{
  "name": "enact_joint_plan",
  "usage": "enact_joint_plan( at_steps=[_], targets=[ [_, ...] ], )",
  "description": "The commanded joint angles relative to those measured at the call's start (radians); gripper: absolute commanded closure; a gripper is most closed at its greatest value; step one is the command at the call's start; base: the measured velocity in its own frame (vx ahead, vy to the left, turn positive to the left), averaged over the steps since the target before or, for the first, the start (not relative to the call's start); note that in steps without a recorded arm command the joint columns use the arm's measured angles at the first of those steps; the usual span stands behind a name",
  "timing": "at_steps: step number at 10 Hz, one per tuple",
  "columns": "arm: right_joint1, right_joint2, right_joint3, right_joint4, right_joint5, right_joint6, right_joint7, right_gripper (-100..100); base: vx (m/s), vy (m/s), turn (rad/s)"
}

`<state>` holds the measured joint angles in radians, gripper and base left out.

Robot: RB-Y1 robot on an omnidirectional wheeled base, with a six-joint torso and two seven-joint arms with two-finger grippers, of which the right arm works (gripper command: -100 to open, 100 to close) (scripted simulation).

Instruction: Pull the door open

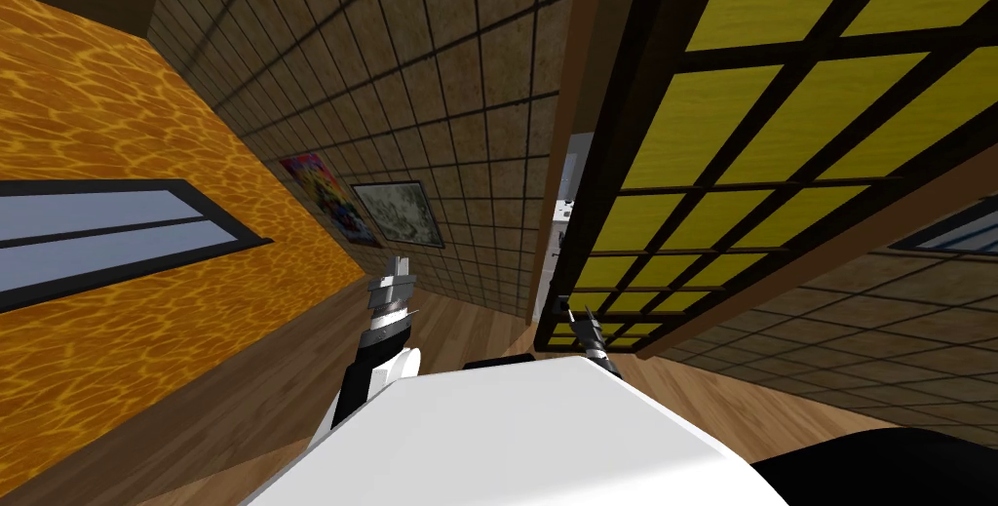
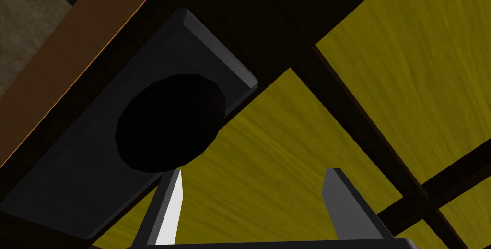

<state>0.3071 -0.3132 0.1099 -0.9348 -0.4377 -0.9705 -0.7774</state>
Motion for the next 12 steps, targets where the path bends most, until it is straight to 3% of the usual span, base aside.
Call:
enact_joint_plan(
  at_steps=[1,4,7,12],
  targets=[
    [-0.008,0.018,0.028,0.003,0.009,-0.014,-0.015,-100,-0.013,-0.021,0.003],
    [0.003,0.022,0.049,-0.020,-0.037,-0.006,-0.095,-100,-0.045,-0.018,0.072],
    [0.003,0.022,0.049,-0.020,-0.037,-0.006,-0.098,-100,-0.023,-0.002,0.008],
    [0.020,0.027,0.080,-0.053,-0.105,0.004,-0.219,-100,-0.045,-0.019,0.067]
  ],
)
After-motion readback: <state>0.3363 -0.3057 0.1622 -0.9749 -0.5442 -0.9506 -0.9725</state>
